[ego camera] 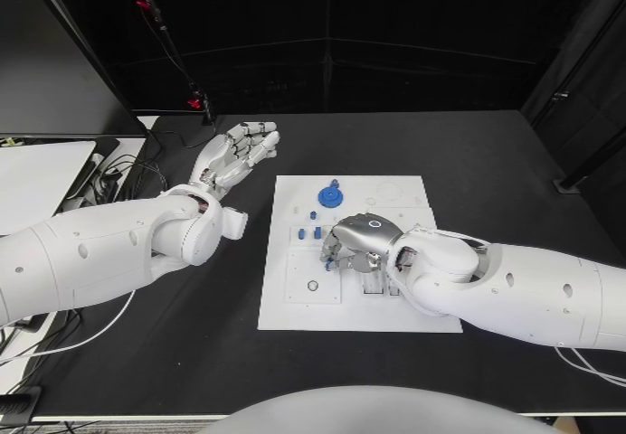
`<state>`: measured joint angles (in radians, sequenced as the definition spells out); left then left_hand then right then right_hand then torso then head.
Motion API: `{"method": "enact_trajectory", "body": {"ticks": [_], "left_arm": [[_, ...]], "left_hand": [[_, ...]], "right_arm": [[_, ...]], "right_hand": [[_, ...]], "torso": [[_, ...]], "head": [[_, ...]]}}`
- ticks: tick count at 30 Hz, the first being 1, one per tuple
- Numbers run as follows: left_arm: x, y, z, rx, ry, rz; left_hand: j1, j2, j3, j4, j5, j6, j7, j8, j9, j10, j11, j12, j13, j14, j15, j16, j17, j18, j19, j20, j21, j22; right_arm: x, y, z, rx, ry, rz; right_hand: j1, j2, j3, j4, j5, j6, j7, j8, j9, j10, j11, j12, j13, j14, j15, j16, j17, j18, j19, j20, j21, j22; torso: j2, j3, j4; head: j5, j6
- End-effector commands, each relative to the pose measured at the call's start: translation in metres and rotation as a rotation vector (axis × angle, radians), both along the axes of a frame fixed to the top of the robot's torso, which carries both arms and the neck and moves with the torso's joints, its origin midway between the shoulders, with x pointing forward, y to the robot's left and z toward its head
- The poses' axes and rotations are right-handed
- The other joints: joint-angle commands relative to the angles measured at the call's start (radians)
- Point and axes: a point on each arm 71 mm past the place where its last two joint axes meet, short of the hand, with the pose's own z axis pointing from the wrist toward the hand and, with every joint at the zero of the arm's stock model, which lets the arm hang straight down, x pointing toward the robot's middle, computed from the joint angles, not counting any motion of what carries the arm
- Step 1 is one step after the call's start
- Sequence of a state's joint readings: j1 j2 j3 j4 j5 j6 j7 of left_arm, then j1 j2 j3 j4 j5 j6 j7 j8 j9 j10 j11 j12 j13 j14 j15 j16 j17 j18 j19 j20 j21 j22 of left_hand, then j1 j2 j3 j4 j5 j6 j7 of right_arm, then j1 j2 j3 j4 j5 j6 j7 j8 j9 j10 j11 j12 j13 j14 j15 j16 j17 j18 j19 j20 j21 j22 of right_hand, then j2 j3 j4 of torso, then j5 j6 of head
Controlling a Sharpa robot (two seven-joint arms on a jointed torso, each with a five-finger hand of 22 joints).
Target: Assemble the parts on the task board
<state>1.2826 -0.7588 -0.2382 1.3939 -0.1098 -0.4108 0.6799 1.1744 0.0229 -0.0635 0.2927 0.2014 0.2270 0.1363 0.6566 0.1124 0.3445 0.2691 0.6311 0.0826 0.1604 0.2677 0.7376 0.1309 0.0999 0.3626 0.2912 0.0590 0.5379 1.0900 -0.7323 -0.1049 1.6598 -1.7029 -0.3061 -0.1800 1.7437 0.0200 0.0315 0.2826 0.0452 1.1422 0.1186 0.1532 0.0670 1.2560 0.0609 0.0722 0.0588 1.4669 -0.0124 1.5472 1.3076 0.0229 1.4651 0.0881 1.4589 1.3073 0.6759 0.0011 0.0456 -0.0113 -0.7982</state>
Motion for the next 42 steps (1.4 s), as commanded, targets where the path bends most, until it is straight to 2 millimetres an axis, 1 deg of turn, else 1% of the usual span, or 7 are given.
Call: {"method": "enact_trajectory", "body": {"ticks": [1,6,13,19,30,37,42], "left_arm": [[-0.0021,-0.0012,0.0068,-0.032,-0.079,-0.021],[-0.0027,-0.0001,0.0069,-0.032,-0.079,-0.020],[-0.0026,0.0020,0.0069,-0.030,-0.079,-0.015],[-0.0026,0.0007,0.0069,-0.032,-0.078,-0.019],[-0.0025,0.0007,0.0068,-0.031,-0.078,-0.017],[-0.0022,0.0004,0.0068,-0.031,-0.077,-0.018],[-0.0026,-0.0004,0.0068,-0.032,-0.076,-0.021]], "left_hand": [[-0.003,0.010,-0.004,-0.001,0.006,-0.006,0.162,0.003,-0.002,-0.007,-0.003,0.004,-0.002,-0.009,0.000,0.005,-0.001,-0.019,0.007,0.000,0.003,-0.001],[-0.003,0.011,-0.005,0.000,0.006,-0.007,0.162,0.004,-0.002,-0.007,-0.003,0.005,-0.002,-0.010,0.000,0.006,-0.002,-0.019,0.007,0.000,0.003,-0.001],[-0.003,0.011,-0.005,0.000,0.006,-0.007,0.162,0.004,-0.002,-0.007,-0.003,0.005,-0.002,-0.010,0.000,0.006,-0.002,-0.019,0.007,0.000,0.003,-0.001],[-0.003,0.011,-0.005,0.000,0.006,-0.007,0.162,0.004,-0.002,-0.007,-0.003,0.005,-0.002,-0.010,0.000,0.006,-0.002,-0.019,0.007,0.000,0.003,-0.001],[-0.003,0.013,-0.006,0.000,0.007,-0.007,0.162,0.005,-0.003,-0.008,-0.003,0.006,-0.003,-0.010,0.000,0.007,-0.003,-0.019,0.007,0.000,0.003,-0.002],[-0.002,0.015,-0.007,0.000,0.008,-0.008,0.162,0.006,-0.003,-0.008,-0.003,0.008,-0.003,-0.011,0.000,0.008,-0.004,-0.020,0.007,0.000,0.003,-0.003],[-0.002,0.015,-0.007,0.000,0.008,-0.008,0.162,0.006,-0.003,-0.008,-0.003,0.008,-0.003,-0.011,0.000,0.008,-0.004,-0.020,0.007,0.000,0.003,-0.003]], "right_arm": [[-0.0002,0.0018,-0.0014,-0.041,0.002,0.005],[0.0005,0.0006,-0.0027,-0.059,0.005,0.000],[0.0008,-0.0006,-0.0031,-0.069,0.006,-0.007],[0.0005,-0.0014,-0.0031,-0.077,0.001,-0.006],[-0.0003,0.0023,-0.0024,-0.072,-0.004,0.004],[-0.0002,0.0057,-0.0034,-0.081,0.003,0.010],[-0.0002,0.0069,-0.0043,-0.092,0.010,0.009]], "right_hand": [[0.003,-0.004,0.005,0.000,0.004,-0.001,0.006,-0.003,0.001,0.004,0.004,-0.007,0.001,0.093,0.005,-0.001,0.207,0.012,0.032,0.009,-0.007,0.185],[0.002,-0.005,0.005,0.000,0.004,-0.002,0.007,-0.003,0.001,0.003,0.004,-0.007,0.001,0.093,0.005,-0.001,0.206,0.012,0.032,0.010,-0.006,0.185],[0.002,-0.005,0.005,0.000,0.004,-0.002,0.007,-0.003,0.001,0.003,0.004,-0.007,0.001,0.093,0.005,-0.001,0.208,0.012,0.032,0.010,-0.006,0.185],[0.002,-0.004,0.006,0.000,0.004,-0.002,0.007,-0.004,0.001,0.003,0.004,-0.008,0.001,0.093,0.005,-0.001,0.207,0.012,0.032,0.010,-0.007,0.185],[0.000,-0.006,0.007,0.001,0.004,-0.004,0.009,-0.007,0.001,0.001,0.006,-0.010,0.001,0.092,0.006,-0.002,0.205,0.012,0.031,0.011,-0.008,0.184],[-0.002,-0.007,0.008,0.001,0.004,-0.006,0.009,-0.010,0.000,0.000,0.007,-0.011,0.001,0.092,0.007,-0.002,0.204,0.013,0.030,0.012,-0.010,0.183],[-0.004,-0.008,0.010,0.002,0.004,-0.010,0.011,-0.014,0.000,-0.005,0.008,-0.012,0.001,0.092,0.009,-0.002,0.204,0.013,0.029,0.013,-0.011,0.182]], "torso": [[0.000,-0.0002,-0.0008],[-0.001,0.0006,-0.0007],[0.000,0.0008,-0.0012],[0.000,-0.0001,-0.0006],[-0.001,0.0005,0.0002],[-0.001,-0.0005,0.0000],[0.000,0.0000,-0.0001]], "head": [[-0.001,0.000],[-0.005,-0.003],[-0.005,-0.002],[-0.008,-0.005],[-0.007,-0.006],[-0.004,-0.014],[-0.005,-0.012]]}}
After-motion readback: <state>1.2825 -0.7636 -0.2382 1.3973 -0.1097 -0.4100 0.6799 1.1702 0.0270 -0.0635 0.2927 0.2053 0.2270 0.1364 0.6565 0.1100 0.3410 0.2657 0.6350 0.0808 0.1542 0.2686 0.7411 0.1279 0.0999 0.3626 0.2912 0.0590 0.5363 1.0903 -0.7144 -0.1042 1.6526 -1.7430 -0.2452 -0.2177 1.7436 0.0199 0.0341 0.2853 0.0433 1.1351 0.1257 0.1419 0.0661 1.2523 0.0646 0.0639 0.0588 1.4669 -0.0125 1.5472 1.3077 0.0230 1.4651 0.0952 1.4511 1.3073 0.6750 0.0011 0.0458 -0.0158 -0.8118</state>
